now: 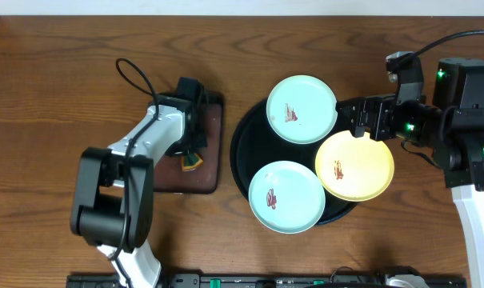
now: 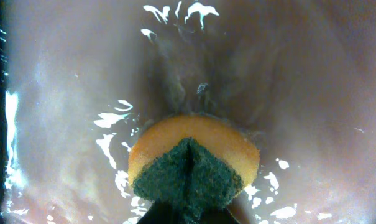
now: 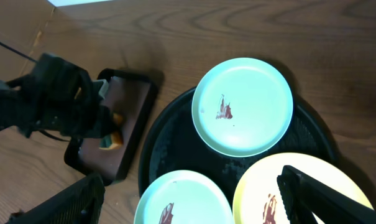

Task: Clean dirty plates on tray and stack at the side

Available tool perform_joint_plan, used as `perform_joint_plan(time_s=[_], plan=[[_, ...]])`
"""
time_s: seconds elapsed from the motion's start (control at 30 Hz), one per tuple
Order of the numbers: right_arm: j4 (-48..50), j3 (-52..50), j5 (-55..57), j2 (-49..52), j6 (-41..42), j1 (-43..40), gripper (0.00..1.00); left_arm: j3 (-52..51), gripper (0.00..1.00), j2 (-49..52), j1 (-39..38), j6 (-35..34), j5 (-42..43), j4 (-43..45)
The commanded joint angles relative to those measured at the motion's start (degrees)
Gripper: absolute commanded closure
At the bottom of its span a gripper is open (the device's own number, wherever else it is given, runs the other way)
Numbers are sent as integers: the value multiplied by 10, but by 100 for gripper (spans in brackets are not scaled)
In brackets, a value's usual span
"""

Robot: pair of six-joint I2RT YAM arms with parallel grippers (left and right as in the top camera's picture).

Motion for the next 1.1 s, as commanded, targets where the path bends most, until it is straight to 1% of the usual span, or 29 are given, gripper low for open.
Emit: perform_joint_plan(time_s=[0.0,0.07,0.17,0.23,0.33,0.37,0.4,0.47,0.53,0.6,0.77,0.8,0.83,0.9,0.93,1.03,1.07], plan=[[0,12,-9,0,7,-2,12,17,68,-61,2,43,5,-3],[0,12,-9,0,7,-2,12,17,48,-70,2,43,5,-2],[0,12,-9,0,7,-2,12,10,32,-61,2,43,5,11],[0,12,-9,0,7,-2,12,6,30,-50,2,43,5,29],[0,12,-9,0,7,-2,12,5,30,-22,2,43,5,73],[-1,12,-9,0,7,-2,12,5,33,-10,2,43,5,86],[-1,12,-9,0,7,-2,13,5,38,-1,2,42,5,91],[-5,12,-9,0,7,-2,13,5,67,26,2,43,5,95],[-6,12,-9,0,7,-2,13,5,78,35,2,43,5,92],[-7,12,-9,0,7,-2,13,5,92,33,2,44,7,83],[-7,12,-9,0,7,-2,13,26,92,-18,2,58,20,40],[-7,12,-9,0,7,-2,13,29,83,-40,2,58,20,33],[-8,12,-9,0,7,-2,13,29,59,-57,2,57,20,29],[-9,12,-9,0,7,-2,13,29,46,-80,2,57,20,16],[-10,12,-9,0,7,-2,13,29,44,-90,2,57,20,-4],[-9,12,-9,0,7,-2,12,22,45,-87,2,52,21,-39],[-9,12,-8,0,7,-2,12,8,45,-85,2,33,21,-40]])
